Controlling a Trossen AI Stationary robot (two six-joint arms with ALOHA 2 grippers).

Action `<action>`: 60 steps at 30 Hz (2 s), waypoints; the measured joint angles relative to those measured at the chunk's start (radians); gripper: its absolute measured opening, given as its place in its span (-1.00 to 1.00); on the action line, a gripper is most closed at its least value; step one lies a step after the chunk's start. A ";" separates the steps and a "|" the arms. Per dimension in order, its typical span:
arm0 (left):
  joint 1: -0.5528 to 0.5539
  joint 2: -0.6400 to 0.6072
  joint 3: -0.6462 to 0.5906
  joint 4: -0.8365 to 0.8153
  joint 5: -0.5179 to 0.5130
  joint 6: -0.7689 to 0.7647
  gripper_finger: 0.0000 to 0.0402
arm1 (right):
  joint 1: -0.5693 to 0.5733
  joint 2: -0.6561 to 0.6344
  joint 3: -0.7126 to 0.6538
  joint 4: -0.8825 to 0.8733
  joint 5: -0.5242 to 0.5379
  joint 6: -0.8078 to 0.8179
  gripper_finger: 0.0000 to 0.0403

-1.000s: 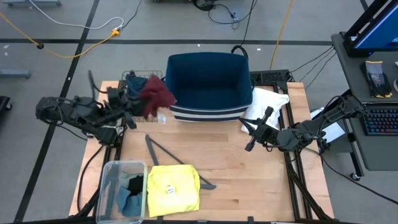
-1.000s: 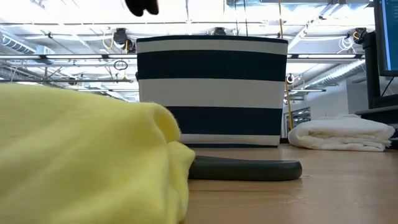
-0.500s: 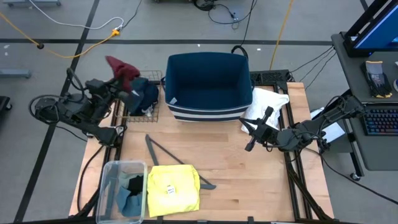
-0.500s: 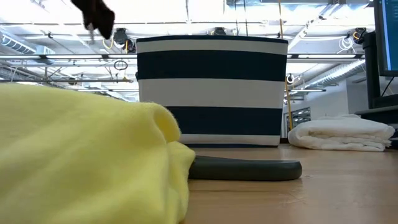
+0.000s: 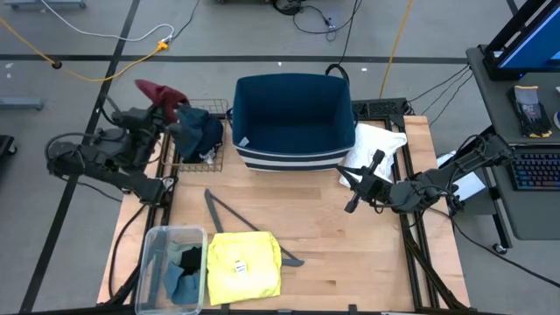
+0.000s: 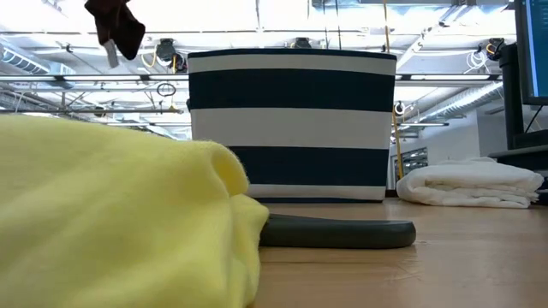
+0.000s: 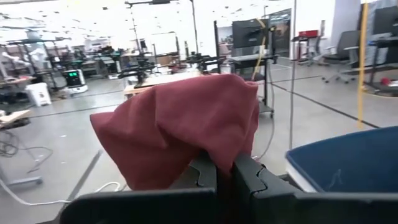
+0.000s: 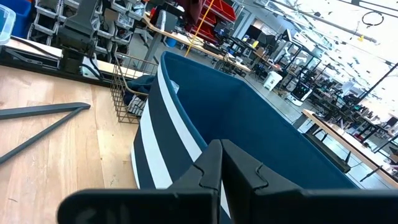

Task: Pick & Place Cloths
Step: Put the red shorts into the wire basket

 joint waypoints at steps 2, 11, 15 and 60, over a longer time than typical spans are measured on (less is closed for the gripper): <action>0.017 0.000 0.000 -0.017 0.000 -0.006 -1.00 | 0.000 0.000 0.000 0.000 0.000 0.000 -1.00; 0.073 0.048 0.000 -0.119 0.046 -0.100 -1.00 | 0.000 0.000 0.000 0.000 0.000 0.001 -1.00; 0.118 0.083 0.000 -0.217 0.140 -0.205 -1.00 | 0.000 0.000 0.000 0.001 0.000 0.001 -1.00; 1.118 0.644 0.000 -0.723 1.484 -0.692 -0.94 | 0.000 0.000 0.000 0.000 0.000 0.027 -1.00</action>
